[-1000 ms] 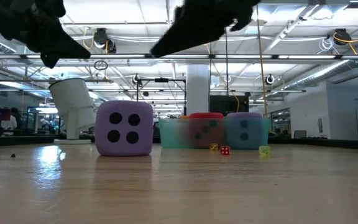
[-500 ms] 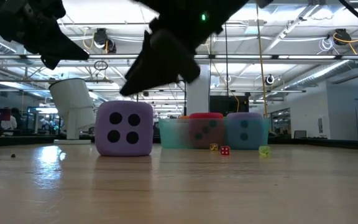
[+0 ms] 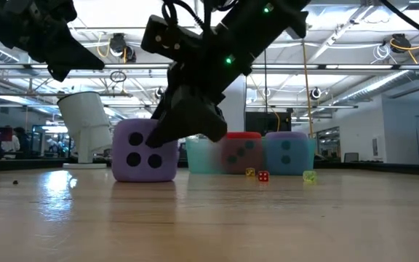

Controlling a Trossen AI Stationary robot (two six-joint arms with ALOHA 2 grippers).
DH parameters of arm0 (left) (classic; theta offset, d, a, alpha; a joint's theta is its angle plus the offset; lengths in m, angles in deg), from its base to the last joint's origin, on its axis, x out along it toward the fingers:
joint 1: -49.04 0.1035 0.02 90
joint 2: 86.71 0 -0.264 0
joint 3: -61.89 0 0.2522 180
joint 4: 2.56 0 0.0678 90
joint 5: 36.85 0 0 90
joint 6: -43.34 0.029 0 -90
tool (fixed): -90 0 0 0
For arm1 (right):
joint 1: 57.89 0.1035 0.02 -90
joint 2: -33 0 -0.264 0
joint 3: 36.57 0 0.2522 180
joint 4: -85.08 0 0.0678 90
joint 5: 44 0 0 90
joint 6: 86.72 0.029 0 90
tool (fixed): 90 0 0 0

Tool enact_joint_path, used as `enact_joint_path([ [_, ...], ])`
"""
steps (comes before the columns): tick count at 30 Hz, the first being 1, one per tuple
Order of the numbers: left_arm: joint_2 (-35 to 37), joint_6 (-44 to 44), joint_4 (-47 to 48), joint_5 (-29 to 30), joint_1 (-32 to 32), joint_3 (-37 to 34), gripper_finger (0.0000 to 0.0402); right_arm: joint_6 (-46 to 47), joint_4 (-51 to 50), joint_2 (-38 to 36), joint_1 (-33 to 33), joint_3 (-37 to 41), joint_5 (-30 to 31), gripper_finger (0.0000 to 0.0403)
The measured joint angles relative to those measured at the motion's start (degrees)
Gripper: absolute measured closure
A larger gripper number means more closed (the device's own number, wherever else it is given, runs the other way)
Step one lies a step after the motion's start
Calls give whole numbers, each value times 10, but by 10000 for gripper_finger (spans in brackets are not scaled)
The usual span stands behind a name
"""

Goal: Pick & Place Dice
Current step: Put the large purple die into the blue bin

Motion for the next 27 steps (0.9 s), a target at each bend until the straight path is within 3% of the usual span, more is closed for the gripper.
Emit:
enact_joint_path([
  [9, 0, -1, 1, 0, 0, 0, 396, 9, -5, 0, -13, -1, -40, 301],
  [15, 0, -4, 1, -9, 0, 1, 396, 20, -3, 0, -14, 0, -38, 311],
  [19, 0, -4, 1, -16, 0, 1, 396, 4, 6, -3, -2, 1, 2, 317],
  [27, 0, -16, 1, -17, 0, 1, 396, -16, -1, -61, 26, 3, 27, 346],
])
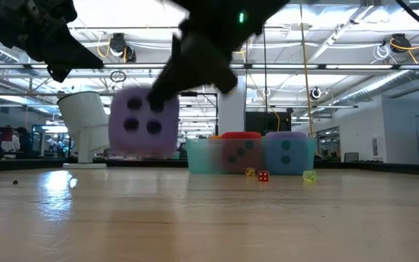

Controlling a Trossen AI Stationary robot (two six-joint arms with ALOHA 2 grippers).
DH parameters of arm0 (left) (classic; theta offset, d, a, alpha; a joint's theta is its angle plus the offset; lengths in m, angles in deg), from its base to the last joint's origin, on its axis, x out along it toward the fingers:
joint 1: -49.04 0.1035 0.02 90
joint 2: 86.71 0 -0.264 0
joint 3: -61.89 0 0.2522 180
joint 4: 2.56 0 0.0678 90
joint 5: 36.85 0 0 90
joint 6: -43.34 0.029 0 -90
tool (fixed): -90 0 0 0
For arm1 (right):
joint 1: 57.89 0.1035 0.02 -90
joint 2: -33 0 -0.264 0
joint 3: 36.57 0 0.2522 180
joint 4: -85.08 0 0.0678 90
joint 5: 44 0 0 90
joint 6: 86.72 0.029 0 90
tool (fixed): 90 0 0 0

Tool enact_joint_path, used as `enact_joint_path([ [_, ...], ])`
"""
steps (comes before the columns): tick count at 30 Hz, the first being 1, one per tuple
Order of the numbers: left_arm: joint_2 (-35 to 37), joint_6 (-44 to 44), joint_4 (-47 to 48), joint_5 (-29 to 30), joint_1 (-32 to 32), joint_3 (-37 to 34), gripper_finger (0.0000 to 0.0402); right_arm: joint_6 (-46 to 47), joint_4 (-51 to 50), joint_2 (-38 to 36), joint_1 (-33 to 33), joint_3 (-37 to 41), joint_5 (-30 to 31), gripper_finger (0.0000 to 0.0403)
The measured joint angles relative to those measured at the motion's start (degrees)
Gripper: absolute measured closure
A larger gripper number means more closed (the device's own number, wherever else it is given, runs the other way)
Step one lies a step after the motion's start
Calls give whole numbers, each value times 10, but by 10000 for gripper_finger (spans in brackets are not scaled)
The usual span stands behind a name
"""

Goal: Pick & Place Dice
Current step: Put the large purple die into the blue bin

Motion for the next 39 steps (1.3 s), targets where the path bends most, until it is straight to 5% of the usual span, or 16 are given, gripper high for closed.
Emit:
enact_joint_path([
  [16, 0, -18, 0, -30, -7, 0, 396, 29, -53, -28, 24, 0, 62, 379],
  [27, 0, -14, 0, 7, -57, 0, 396, 28, -84, -197, 41, 4, 79, 382],
  [33, 0, -10, -2, 14, -59, 0, 396, 47, -92, -261, -31, 60, 105, 385],
  [39, 0, -9, -5, 18, -59, 0, 396, 93, -64, -252, -131, 108, 28, 388],
])
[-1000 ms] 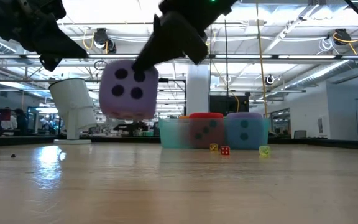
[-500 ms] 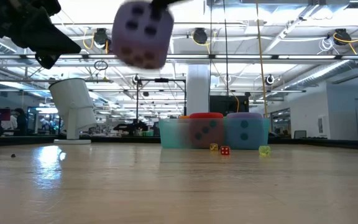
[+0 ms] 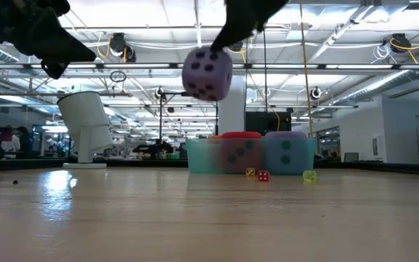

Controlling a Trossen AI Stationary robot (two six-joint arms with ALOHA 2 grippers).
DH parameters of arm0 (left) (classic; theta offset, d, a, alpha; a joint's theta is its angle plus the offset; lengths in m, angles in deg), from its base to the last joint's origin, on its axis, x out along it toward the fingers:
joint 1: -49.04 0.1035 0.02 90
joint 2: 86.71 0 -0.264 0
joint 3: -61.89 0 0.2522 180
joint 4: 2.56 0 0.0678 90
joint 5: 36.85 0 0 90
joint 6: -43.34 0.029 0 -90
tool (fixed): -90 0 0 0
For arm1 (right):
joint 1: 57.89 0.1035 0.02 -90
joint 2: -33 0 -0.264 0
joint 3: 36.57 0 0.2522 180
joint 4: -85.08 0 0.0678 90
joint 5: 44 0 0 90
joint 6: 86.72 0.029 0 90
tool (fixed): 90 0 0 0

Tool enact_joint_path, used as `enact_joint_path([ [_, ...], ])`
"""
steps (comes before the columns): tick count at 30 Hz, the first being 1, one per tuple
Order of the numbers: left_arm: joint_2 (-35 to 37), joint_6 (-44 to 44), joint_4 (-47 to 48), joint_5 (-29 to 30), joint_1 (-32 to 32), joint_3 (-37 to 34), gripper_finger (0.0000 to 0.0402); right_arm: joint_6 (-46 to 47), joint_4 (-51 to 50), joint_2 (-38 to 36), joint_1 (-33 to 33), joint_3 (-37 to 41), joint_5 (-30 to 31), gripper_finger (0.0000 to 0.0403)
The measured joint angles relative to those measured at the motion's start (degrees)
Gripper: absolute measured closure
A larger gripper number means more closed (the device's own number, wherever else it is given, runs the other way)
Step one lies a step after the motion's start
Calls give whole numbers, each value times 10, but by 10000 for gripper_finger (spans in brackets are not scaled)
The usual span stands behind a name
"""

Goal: Pick & Place Dice
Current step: Put the large purple die into the blue bin

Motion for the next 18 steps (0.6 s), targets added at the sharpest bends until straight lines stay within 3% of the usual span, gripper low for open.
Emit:
enact_joint_path([
  [9, 0, 13, -6, 0, 0, 0, 396, 1, 104, 18, -64, 57, -71, 389],
  [12, 0, 20, -10, 0, 0, 0, 396, -2, 111, 18, -74, 65, -72, 389],
  [18, 0, 24, -12, 0, 0, 0, 396, 6, 122, 27, -99, 66, -129, 402],
])
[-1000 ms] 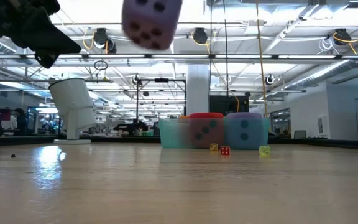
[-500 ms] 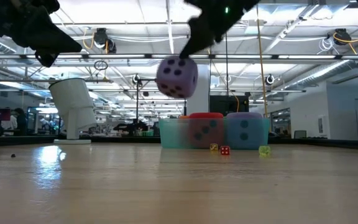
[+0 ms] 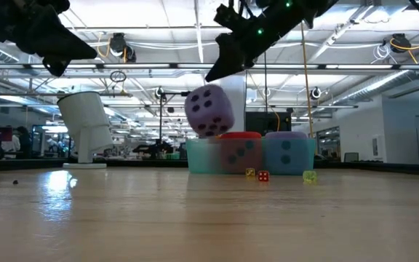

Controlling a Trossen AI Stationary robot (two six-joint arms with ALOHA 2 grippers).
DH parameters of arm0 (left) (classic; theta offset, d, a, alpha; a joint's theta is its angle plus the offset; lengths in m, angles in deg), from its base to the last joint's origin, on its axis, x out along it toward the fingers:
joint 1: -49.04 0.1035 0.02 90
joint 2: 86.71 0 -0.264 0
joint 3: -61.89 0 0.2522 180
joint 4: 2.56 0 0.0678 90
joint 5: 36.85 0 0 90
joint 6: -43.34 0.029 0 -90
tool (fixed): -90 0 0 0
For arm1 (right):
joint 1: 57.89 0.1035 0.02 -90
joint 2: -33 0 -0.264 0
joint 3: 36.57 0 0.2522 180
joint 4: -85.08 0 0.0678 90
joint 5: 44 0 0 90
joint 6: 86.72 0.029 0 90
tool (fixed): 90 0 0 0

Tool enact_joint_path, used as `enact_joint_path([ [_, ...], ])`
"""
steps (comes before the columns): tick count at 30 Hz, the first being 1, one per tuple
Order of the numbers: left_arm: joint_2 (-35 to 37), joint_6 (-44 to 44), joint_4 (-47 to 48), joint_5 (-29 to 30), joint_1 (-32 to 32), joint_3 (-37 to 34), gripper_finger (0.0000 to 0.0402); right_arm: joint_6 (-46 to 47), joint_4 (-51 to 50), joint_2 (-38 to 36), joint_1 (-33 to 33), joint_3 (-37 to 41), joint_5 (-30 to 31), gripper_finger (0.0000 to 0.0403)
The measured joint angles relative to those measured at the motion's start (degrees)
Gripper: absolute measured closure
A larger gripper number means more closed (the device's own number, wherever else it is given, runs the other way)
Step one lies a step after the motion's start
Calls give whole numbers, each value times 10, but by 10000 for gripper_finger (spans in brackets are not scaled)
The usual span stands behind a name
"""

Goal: Pick & Place Dice
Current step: Put the large purple die into the blue bin

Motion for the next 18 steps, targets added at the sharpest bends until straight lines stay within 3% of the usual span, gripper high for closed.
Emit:
enact_joint_path([
  [10, 0, -1, 0, 0, 1, 0, 396, -10, 13, 33, -5, -1, 20, 402],
  [18, 0, -5, -1, 0, 1, 0, 396, -27, -12, 30, 8, -3, 76, 402],
])
